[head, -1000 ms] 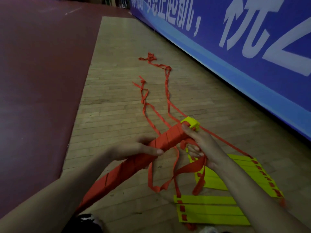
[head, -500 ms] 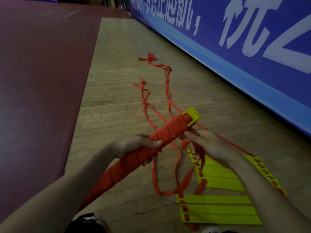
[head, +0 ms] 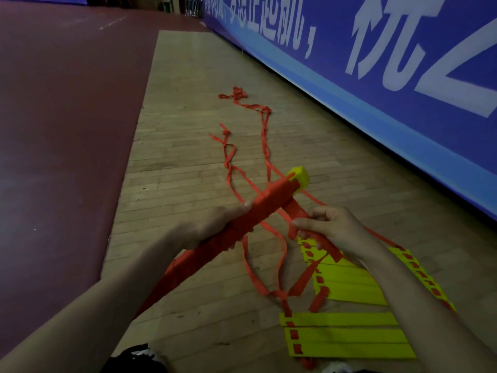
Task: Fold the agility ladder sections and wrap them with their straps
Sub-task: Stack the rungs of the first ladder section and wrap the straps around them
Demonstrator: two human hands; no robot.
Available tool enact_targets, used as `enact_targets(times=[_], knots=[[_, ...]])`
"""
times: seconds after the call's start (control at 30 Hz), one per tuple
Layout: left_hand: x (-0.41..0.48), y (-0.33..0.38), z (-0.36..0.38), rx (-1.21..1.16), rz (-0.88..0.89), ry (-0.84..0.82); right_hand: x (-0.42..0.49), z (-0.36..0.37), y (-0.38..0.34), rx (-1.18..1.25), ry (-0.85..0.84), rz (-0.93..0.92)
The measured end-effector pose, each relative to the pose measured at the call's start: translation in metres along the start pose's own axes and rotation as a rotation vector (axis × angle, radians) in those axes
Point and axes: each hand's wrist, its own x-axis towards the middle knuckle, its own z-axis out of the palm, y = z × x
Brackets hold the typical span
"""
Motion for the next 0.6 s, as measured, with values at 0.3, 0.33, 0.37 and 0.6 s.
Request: enact_targets(times=[0.3,0.33,0.37,0.6], knots=[[-0.072,0.062,0.063,0.498,0.147,0.2,0.007,0.031,0.001,-0.072,0.297,-0.057],[-0.066,0.059,0.064,0.542,0.127,0.217,0.007,0.034,0.0,-0.123,0.346,-0.054],[-0.067,0.059,0.066,0.594,0.146,0.258,0.006,0.037,-0.001,-0.146,0.376,-0.062],[-0.078,0.062,0.078,0.766,0.258,0.48,0.001,0.038,-0.013,0.187,0.311,-0.004]])
